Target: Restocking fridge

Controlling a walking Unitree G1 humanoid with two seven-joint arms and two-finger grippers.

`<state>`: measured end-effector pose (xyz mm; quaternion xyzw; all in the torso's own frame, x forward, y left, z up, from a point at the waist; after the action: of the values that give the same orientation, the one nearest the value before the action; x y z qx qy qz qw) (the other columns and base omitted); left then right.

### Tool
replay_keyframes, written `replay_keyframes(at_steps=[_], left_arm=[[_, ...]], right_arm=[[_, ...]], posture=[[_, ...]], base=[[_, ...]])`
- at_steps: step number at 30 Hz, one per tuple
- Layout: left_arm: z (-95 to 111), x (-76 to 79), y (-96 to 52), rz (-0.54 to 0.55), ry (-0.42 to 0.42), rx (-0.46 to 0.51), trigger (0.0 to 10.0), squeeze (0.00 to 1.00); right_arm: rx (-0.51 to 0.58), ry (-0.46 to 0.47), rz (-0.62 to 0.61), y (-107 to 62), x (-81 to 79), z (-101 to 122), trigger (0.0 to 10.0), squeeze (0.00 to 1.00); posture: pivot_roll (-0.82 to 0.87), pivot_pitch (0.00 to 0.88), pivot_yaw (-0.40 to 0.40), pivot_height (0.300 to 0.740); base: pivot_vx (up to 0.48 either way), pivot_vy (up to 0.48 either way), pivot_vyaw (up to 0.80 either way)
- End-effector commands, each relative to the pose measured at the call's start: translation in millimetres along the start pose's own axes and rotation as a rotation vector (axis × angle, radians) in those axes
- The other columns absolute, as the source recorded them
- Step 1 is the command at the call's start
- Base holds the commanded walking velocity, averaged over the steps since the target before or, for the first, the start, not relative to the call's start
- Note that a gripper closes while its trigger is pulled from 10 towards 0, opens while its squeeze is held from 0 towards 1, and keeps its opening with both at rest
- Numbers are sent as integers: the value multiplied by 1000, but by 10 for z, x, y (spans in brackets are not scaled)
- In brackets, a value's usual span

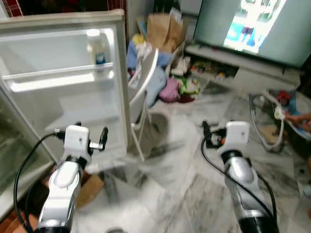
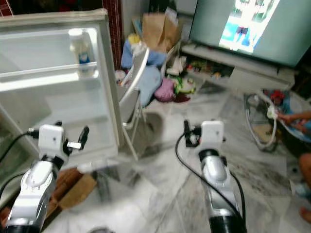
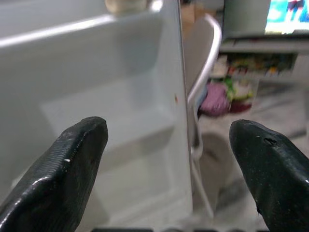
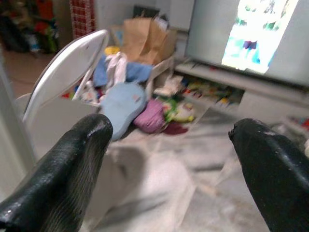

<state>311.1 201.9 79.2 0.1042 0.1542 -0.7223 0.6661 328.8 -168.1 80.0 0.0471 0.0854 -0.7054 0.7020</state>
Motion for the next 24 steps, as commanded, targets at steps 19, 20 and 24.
replay_keyframes(at_steps=[19,20,24], left_arm=[[113,79,220,-77,42,41,10000,0],[116,77,218,-75,37,43,10000,0],[107,83,222,-57,2,44,10000,0]], right_arm=[[26,20,24,23,-68,103,10000,0],[32,15,24,22,-66,117,10000,0],[32,18,33,78,-109,146,10000,0]], posture=[[68,0,57,740],[68,0,51,740],[75,1,19,740]], base=[[0,0,24],[0,0,456],[0,-276,800]])
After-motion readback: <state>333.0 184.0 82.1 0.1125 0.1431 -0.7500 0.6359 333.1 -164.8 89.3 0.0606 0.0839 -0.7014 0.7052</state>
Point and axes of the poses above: a point about 5 cm out from each wrist's last joint towards the gripper, its own y axis pointing out of the wrist towards the gripper, its own z axis along the axis of the wrist's last joint, x = y × z, the point moved 5 cm from there along y, pointing out of the wrist towards the gripper, and after that the axes turned 10 degrees about y, right-handed, at the moved point
